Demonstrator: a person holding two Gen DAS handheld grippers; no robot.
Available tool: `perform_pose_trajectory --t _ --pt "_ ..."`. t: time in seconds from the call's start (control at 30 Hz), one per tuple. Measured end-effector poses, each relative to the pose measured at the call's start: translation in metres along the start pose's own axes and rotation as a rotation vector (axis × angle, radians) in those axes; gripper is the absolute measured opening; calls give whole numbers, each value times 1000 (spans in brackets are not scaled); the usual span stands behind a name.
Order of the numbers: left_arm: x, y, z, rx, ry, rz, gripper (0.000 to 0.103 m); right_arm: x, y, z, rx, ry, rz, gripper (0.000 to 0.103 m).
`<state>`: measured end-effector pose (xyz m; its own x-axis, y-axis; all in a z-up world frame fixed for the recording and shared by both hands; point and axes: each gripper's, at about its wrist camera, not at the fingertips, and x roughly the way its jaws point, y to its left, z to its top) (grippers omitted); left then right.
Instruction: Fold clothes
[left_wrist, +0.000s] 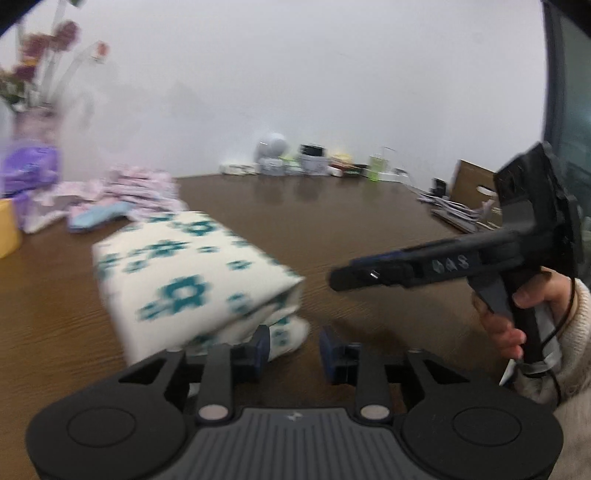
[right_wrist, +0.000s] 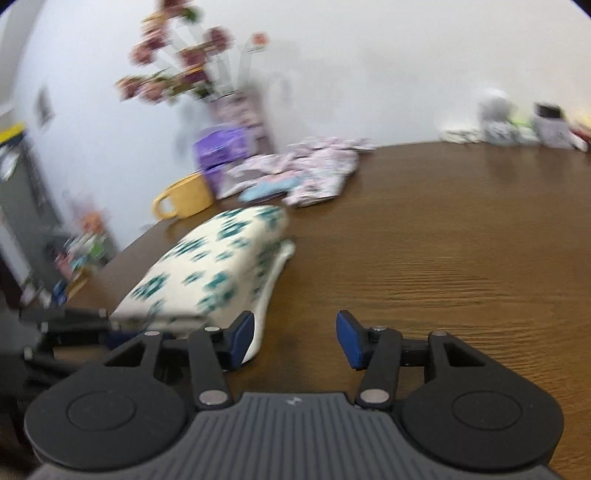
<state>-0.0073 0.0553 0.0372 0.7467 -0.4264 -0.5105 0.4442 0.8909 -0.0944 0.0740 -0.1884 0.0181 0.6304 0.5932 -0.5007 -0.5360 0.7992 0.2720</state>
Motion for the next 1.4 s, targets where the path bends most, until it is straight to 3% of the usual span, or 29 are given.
perform_pose_trajectory --t 0.13,0.27,0.37,0.5,0.77,1.13,1.17,1.2,1.23,1.27,1.4 --pt "-24 14 -10 -60 -41 173 32 12 29 -7 -127 10 9 50" --pt "-21 21 -12 -82 -64 258 42 24 47 -8 -191 7 -10 50" --pt "-12 18 -10 -63 -55 302 43 28 52 -8 -201 7 -3 50" --pt "-21 16 -11 -62 -68 284 43 29 57 -11 -201 7 -10 50" --pt "-36 29 -18 -73 -82 383 49 31 66 -13 -207 1 -22 50" --pt "-1 34 -12 -28 -69 311 48 37 80 -9 -213 -25 -27 49" --pt "0 34 -12 -26 -69 315 46 38 81 -9 -215 -26 -30 46" --pt "1 35 -12 -29 -68 315 41 40 81 -8 -214 -21 -37 34" --pt "2 35 -12 -32 -66 315 29 43 81 -8 -212 -17 -44 28" --pt "2 35 -12 -36 -66 314 26 44 81 -8 -208 -14 -50 24" --pt "0 37 -13 -41 -68 311 23 44 79 -7 -190 -7 -63 22"
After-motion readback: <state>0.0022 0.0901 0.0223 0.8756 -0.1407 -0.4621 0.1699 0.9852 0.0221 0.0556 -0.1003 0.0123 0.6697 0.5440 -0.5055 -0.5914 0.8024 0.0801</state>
